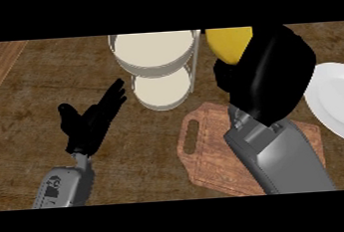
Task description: Pick the lemon from the cutting board and place it in the tiered basket
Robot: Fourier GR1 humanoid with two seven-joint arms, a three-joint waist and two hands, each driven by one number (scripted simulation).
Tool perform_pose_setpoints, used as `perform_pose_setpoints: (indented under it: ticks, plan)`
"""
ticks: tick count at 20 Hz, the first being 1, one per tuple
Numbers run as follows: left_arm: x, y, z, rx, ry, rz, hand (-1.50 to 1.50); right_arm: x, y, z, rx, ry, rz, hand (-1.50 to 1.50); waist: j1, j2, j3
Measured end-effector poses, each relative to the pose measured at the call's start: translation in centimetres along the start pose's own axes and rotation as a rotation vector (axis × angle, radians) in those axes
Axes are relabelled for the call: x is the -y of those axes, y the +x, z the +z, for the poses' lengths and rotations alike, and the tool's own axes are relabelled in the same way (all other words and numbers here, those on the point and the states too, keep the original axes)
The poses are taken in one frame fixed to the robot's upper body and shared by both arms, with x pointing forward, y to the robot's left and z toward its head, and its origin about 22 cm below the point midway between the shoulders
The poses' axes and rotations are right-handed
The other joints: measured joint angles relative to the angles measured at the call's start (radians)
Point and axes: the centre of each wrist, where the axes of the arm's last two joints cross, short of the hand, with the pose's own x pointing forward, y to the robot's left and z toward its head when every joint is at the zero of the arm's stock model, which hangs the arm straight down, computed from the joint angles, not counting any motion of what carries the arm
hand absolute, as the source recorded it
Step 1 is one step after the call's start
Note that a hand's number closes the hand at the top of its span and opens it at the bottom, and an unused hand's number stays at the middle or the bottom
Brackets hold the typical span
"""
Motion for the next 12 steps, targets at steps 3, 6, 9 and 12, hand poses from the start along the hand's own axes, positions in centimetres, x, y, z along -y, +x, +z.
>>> perform_pose_setpoints:
  ticks: [3, 6, 9, 12]
  plan:
    - [0.6, 0.1, -0.3, 0.001, -0.018, -0.001, 0.0, -0.6, 1.5, -1.8, -0.025, 0.018, -0.001, 1.5, 0.01, 0.004, 0.001]
    - [1.0, 0.2, -0.6, 0.007, -0.026, -0.004, 0.0, -0.5, 2.5, -3.6, -0.054, 0.026, -0.067, -1.5, 0.024, 0.011, 0.003]
    - [1.1, 0.6, -0.9, 0.018, -0.039, -0.009, 0.0, -0.7, 3.2, -5.0, -0.066, 0.048, -0.129, -1.5, 0.036, 0.017, 0.004]
    - [1.6, 0.7, -1.1, 0.019, -0.054, -0.009, 0.0, -1.5, 3.8, -6.1, -0.072, 0.069, -0.19, -1.5, 0.047, 0.023, 0.004]
